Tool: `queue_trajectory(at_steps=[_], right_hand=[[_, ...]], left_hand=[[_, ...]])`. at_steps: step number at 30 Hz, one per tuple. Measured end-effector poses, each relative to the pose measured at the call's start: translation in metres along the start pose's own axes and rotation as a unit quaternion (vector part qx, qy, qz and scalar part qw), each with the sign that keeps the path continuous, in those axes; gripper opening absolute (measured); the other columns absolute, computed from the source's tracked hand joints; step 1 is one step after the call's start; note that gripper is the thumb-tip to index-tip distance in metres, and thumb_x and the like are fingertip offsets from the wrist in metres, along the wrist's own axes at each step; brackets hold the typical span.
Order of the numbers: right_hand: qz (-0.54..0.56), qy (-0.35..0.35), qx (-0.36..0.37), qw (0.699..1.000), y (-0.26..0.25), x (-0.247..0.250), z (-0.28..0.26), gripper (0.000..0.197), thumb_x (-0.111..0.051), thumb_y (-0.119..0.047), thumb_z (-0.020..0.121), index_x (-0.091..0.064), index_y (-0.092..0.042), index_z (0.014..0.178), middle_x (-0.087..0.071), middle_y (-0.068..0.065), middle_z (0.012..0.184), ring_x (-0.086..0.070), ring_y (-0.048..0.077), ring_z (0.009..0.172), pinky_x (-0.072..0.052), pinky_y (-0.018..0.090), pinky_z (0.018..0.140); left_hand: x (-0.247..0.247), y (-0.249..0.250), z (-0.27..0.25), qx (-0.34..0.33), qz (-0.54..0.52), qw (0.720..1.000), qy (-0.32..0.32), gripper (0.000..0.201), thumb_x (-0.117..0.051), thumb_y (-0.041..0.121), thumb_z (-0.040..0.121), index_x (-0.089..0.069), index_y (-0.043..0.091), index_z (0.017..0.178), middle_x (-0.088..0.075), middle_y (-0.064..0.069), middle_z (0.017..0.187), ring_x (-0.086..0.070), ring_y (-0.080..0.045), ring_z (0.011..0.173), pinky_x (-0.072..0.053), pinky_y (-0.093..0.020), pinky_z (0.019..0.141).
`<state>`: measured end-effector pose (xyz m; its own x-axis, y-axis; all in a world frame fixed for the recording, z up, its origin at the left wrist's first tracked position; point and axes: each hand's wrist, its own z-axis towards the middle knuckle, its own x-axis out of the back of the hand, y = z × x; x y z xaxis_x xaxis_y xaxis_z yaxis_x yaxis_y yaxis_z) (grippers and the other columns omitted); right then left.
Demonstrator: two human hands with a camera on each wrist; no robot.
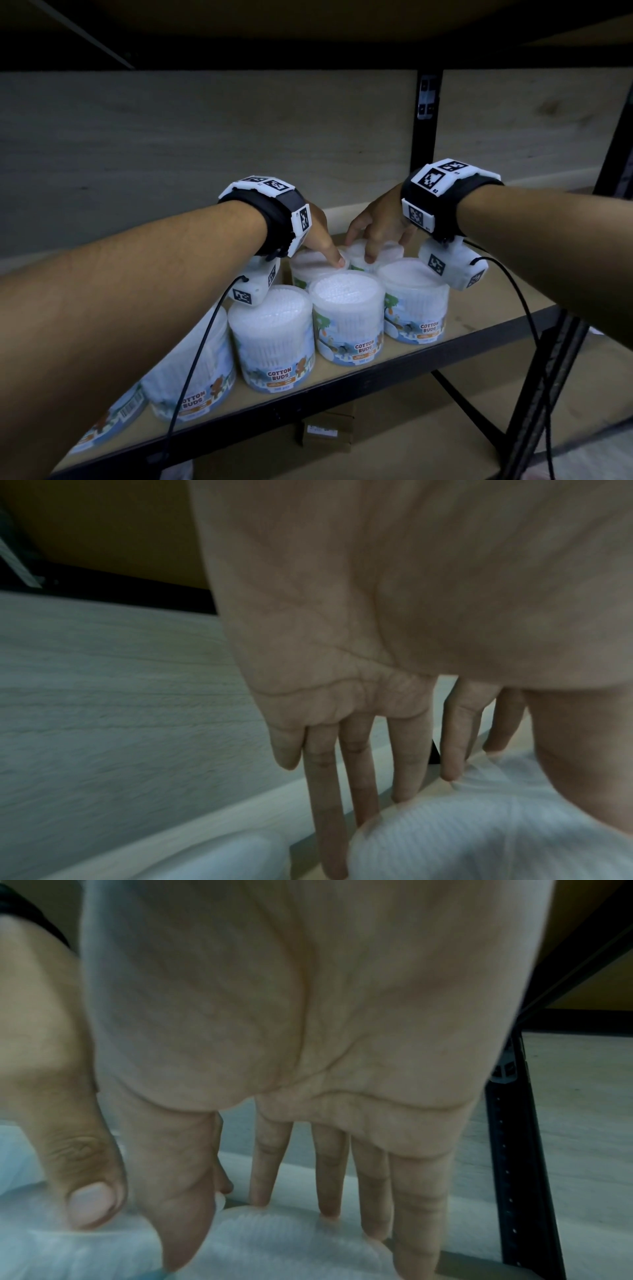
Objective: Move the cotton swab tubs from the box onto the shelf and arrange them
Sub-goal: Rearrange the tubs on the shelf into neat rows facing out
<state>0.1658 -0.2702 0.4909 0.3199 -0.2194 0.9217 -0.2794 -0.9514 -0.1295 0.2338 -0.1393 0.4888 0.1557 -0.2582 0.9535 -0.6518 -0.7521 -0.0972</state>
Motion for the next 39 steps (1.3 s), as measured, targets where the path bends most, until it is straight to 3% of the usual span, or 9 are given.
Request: queue_trajectory(at_steps=[4, 11, 16, 19, 24, 34, 39], right_hand=[[0.009, 0.005, 0.003, 1.0, 0.0, 0.0, -0.001, 0.061, -0.072, -0.023, 0.086, -0.047, -0.038, 0.139, -0.05, 0.003, 0.14, -0.05, 0.026, 0.126, -0.05, 0.047, 0.099], [0.039, 0.03, 0.021, 0.999, -0.011, 0.006, -0.005, 0.051, -0.071, -0.027, 0.086, -0.053, -0.037, 0.133, -0.058, 0.0, 0.125, -0.059, 0.023, 0.116, -0.055, 0.036, 0.09], [0.052, 0.043, 0.029, 0.997, -0.035, 0.012, -0.002, 0.051, -0.075, -0.031, 0.082, -0.055, -0.042, 0.127, -0.056, 0.001, 0.127, -0.06, 0.024, 0.113, -0.054, 0.04, 0.095], [0.036, 0.055, 0.046, 0.997, -0.053, 0.016, -0.002, 0.05, -0.074, -0.034, 0.083, -0.054, -0.043, 0.129, -0.053, -0.001, 0.128, -0.06, 0.022, 0.108, -0.056, 0.038, 0.089], [0.027, 0.066, 0.074, 0.995, -0.084, 0.017, 0.005, 0.049, -0.073, -0.032, 0.084, -0.055, -0.04, 0.129, -0.057, -0.005, 0.112, -0.063, 0.02, 0.097, -0.058, 0.037, 0.087], [0.007, 0.06, 0.098, 0.993, -0.142, 0.009, 0.023, 0.054, -0.072, -0.038, 0.085, -0.051, -0.04, 0.134, -0.052, -0.002, 0.13, -0.06, 0.021, 0.107, -0.057, 0.039, 0.089], [-0.01, 0.049, 0.097, 0.994, -0.161, 0.002, 0.036, 0.061, -0.072, -0.041, 0.084, -0.045, -0.04, 0.139, -0.049, 0.001, 0.135, -0.059, 0.024, 0.11, -0.056, 0.04, 0.091]], left_hand=[[0.0, 0.0, -0.004, -0.002, 0.01, 1.0, -0.001, 0.062, -0.063, 0.067, 0.078, -0.067, 0.017, 0.116, -0.067, -0.001, 0.108, -0.061, -0.016, 0.085, -0.049, -0.032, 0.096], [0.009, -0.016, -0.02, -0.018, 0.059, 0.998, 0.031, 0.067, -0.056, 0.066, 0.084, -0.056, 0.025, 0.136, -0.053, 0.004, 0.14, -0.048, -0.017, 0.128, -0.035, -0.037, 0.111], [0.011, -0.046, -0.036, 0.0, 0.063, 0.995, 0.072, 0.074, -0.058, 0.066, 0.083, -0.047, 0.025, 0.143, -0.05, 0.006, 0.143, -0.044, -0.015, 0.132, -0.032, -0.033, 0.113], [0.009, -0.069, -0.046, 0.022, 0.047, 0.995, 0.085, 0.074, -0.063, 0.061, 0.082, -0.044, 0.026, 0.145, -0.046, 0.007, 0.146, -0.042, -0.015, 0.135, -0.031, -0.03, 0.112], [0.002, -0.106, -0.06, 0.051, 0.039, 0.994, 0.085, 0.073, -0.065, 0.058, 0.083, -0.044, 0.026, 0.145, -0.045, 0.005, 0.147, -0.042, -0.016, 0.135, -0.031, -0.03, 0.113], [-0.018, -0.153, -0.07, 0.092, 0.03, 0.992, 0.081, 0.079, -0.068, 0.055, 0.082, -0.038, 0.025, 0.149, -0.036, 0.005, 0.153, -0.036, -0.016, 0.139, -0.03, -0.028, 0.112], [-0.029, -0.162, -0.065, 0.097, 0.019, 0.992, 0.077, 0.08, -0.068, 0.056, 0.082, -0.036, 0.027, 0.149, -0.041, 0.006, 0.151, -0.045, -0.015, 0.133, -0.036, -0.027, 0.11]])
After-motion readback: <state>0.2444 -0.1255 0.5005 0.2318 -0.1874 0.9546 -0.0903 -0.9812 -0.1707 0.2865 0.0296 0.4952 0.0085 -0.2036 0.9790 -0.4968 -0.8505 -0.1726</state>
